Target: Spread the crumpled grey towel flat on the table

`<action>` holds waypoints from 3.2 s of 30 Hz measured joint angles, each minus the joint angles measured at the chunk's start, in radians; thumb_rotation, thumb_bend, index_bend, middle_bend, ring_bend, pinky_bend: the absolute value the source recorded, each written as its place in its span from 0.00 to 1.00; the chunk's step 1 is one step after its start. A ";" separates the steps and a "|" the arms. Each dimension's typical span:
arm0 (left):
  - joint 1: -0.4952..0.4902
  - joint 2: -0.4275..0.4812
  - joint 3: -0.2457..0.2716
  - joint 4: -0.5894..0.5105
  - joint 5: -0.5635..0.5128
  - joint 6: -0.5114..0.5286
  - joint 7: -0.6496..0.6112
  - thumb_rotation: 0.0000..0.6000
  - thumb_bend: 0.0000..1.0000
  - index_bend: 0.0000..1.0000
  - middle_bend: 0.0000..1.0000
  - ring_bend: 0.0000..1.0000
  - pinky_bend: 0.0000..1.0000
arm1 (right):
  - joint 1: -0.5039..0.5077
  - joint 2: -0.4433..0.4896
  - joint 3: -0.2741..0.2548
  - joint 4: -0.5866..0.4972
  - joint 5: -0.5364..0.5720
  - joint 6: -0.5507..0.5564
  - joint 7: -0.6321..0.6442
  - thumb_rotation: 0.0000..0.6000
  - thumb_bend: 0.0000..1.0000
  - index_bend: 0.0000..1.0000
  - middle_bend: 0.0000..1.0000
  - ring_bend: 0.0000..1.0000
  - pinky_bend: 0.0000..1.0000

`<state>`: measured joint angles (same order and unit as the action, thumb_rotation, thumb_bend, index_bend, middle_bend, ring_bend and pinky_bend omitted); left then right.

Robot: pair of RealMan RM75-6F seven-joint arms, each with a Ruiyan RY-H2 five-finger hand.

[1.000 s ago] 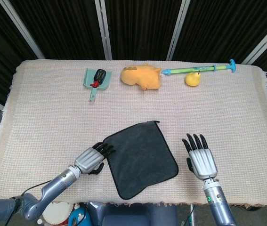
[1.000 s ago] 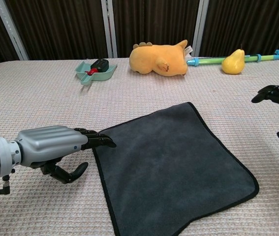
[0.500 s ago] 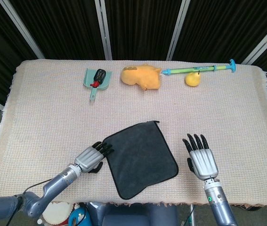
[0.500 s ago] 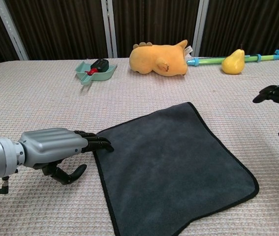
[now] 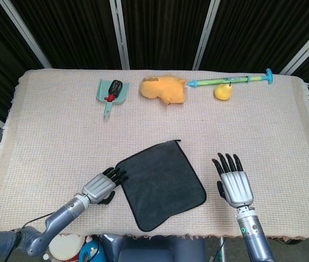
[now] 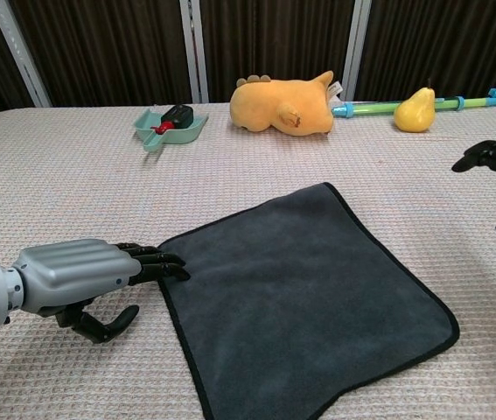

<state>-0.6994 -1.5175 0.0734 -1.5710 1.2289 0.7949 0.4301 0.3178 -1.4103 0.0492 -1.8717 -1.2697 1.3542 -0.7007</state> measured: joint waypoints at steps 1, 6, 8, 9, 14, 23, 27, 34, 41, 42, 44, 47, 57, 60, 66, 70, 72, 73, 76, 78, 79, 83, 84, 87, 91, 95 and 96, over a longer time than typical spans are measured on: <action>0.002 0.002 0.003 0.000 0.003 0.001 -0.004 1.00 0.67 0.07 0.02 0.00 0.06 | 0.000 0.000 -0.001 0.001 -0.002 0.000 0.001 1.00 0.55 0.14 0.08 0.00 0.04; 0.009 0.009 0.012 -0.007 0.023 0.009 -0.019 1.00 0.67 0.07 0.02 0.00 0.06 | -0.002 -0.003 -0.003 -0.001 -0.010 0.003 0.001 1.00 0.55 0.14 0.08 0.00 0.04; 0.012 0.014 0.016 -0.012 0.034 0.013 -0.023 1.00 0.67 0.07 0.02 0.00 0.06 | -0.002 -0.004 -0.003 -0.002 -0.011 0.003 -0.001 1.00 0.55 0.14 0.08 0.00 0.04; 0.013 0.016 0.018 -0.015 0.039 0.015 -0.025 1.00 0.67 0.07 0.02 0.00 0.06 | -0.002 -0.005 -0.002 -0.004 -0.011 0.003 -0.002 1.00 0.55 0.14 0.08 0.00 0.04; 0.021 0.028 0.030 -0.026 0.056 0.021 -0.037 1.00 0.67 0.07 0.02 0.00 0.06 | -0.003 -0.005 -0.003 -0.006 -0.012 0.004 -0.005 1.00 0.55 0.14 0.08 0.00 0.04; 0.029 0.054 0.038 -0.042 0.072 0.032 -0.044 1.00 0.68 0.07 0.02 0.00 0.06 | -0.004 -0.004 -0.002 -0.012 -0.012 0.003 -0.010 1.00 0.55 0.14 0.08 0.00 0.04; 0.030 0.065 0.040 -0.048 0.073 0.028 -0.046 1.00 0.68 0.07 0.02 0.00 0.06 | -0.005 -0.005 -0.002 -0.012 -0.012 0.003 -0.009 1.00 0.55 0.14 0.08 0.00 0.04; 0.031 0.081 0.040 -0.060 0.079 0.029 -0.052 1.00 0.67 0.03 0.02 0.00 0.06 | -0.004 -0.007 -0.003 -0.011 -0.013 0.001 -0.011 1.00 0.55 0.14 0.08 0.00 0.04; 0.043 0.073 0.015 -0.055 0.123 0.089 -0.092 1.00 0.66 0.00 0.00 0.00 0.05 | -0.004 -0.012 0.000 -0.011 -0.013 0.001 -0.012 1.00 0.55 0.14 0.08 0.00 0.04; 0.044 0.071 0.010 -0.055 0.133 0.099 -0.103 1.00 0.66 0.00 0.00 0.00 0.05 | -0.003 -0.013 0.000 -0.010 -0.014 0.001 -0.012 1.00 0.55 0.14 0.08 0.00 0.04; 0.045 0.069 -0.004 -0.054 0.157 0.120 -0.128 1.00 0.66 0.00 0.00 0.00 0.05 | -0.002 -0.014 0.000 -0.009 -0.014 0.000 -0.013 1.00 0.55 0.14 0.08 0.00 0.04; 0.038 0.066 -0.027 -0.051 0.191 0.137 -0.146 1.00 0.66 0.00 0.00 0.00 0.05 | 0.000 -0.016 0.005 -0.009 -0.012 -0.002 -0.013 1.00 0.55 0.14 0.08 0.00 0.04; -0.044 0.044 -0.113 -0.037 0.134 0.066 -0.079 1.00 0.66 0.00 0.00 0.00 0.05 | 0.019 -0.015 0.037 -0.006 0.011 -0.019 -0.003 1.00 0.55 0.14 0.08 0.00 0.04; -0.072 0.025 -0.137 -0.023 0.089 0.036 -0.042 1.00 0.66 0.00 0.00 0.00 0.05 | 0.028 -0.008 0.052 -0.004 0.025 -0.028 0.006 1.00 0.55 0.14 0.08 0.00 0.04; -0.135 -0.033 -0.179 0.036 -0.019 -0.020 0.044 1.00 0.66 0.01 0.00 0.00 0.05 | 0.045 0.012 0.078 0.012 0.050 -0.053 0.037 1.00 0.55 0.14 0.08 0.00 0.04; -0.182 -0.080 -0.203 0.088 -0.080 -0.050 0.093 1.00 0.66 0.01 0.00 0.00 0.05 | 0.055 0.025 0.095 0.029 0.069 -0.070 0.062 1.00 0.55 0.14 0.08 0.00 0.04; -0.201 -0.101 -0.213 0.108 -0.102 -0.060 0.105 1.00 0.66 0.01 0.00 0.00 0.05 | 0.062 0.032 0.104 0.041 0.081 -0.082 0.080 1.00 0.55 0.14 0.08 0.00 0.04; -0.214 -0.115 -0.219 0.121 -0.115 -0.065 0.116 1.00 0.66 0.01 0.00 0.00 0.05 | 0.065 0.036 0.108 0.047 0.086 -0.088 0.087 1.00 0.55 0.14 0.08 0.00 0.04; -0.248 -0.149 -0.232 0.151 -0.150 -0.082 0.137 1.00 0.67 0.01 0.00 0.00 0.05 | 0.073 0.046 0.117 0.067 0.099 -0.104 0.110 1.00 0.55 0.14 0.08 0.00 0.04; -0.268 -0.169 -0.238 0.167 -0.171 -0.094 0.146 1.00 0.67 0.01 0.00 0.00 0.05 | 0.077 0.052 0.122 0.076 0.106 -0.113 0.127 1.00 0.55 0.14 0.08 0.00 0.04; -0.282 -0.183 -0.241 0.177 -0.182 -0.102 0.153 1.00 0.67 0.01 0.00 0.00 0.05 | 0.079 0.054 0.124 0.081 0.109 -0.117 0.134 1.00 0.55 0.14 0.08 0.00 0.04; -0.318 -0.222 -0.244 0.218 -0.216 -0.117 0.177 1.00 0.67 0.01 0.00 0.00 0.05 | 0.086 0.062 0.131 0.102 0.120 -0.132 0.164 1.00 0.55 0.14 0.08 0.00 0.04; -0.327 -0.231 -0.244 0.229 -0.225 -0.121 0.185 1.00 0.67 0.01 0.00 0.00 0.05 | 0.087 0.065 0.132 0.108 0.122 -0.135 0.172 1.00 0.55 0.14 0.08 0.00 0.04; -0.355 -0.255 -0.244 0.265 -0.252 -0.125 0.216 1.00 0.67 0.01 0.00 0.00 0.05 | 0.091 0.072 0.134 0.117 0.123 -0.141 0.191 1.00 0.55 0.14 0.08 0.00 0.04; -0.386 -0.281 -0.246 0.307 -0.305 -0.127 0.245 1.00 0.67 0.01 0.01 0.00 0.05 | 0.093 0.083 0.133 0.123 0.121 -0.146 0.213 1.00 0.55 0.14 0.08 0.00 0.04; -0.412 -0.299 -0.245 0.337 -0.351 -0.130 0.270 1.00 0.67 0.01 0.01 0.00 0.05 | 0.093 0.093 0.131 0.126 0.113 -0.147 0.231 1.00 0.55 0.14 0.08 0.00 0.04; -0.418 -0.304 -0.244 0.344 -0.362 -0.131 0.276 1.00 0.67 0.01 0.01 0.00 0.05 | 0.094 0.095 0.130 0.127 0.112 -0.147 0.235 1.00 0.54 0.14 0.08 0.00 0.04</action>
<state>-1.1173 -1.8211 -0.1707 -1.2272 0.8671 0.6640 0.7057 0.4113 -1.3157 0.1788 -1.7446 -1.1579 1.2074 -0.4660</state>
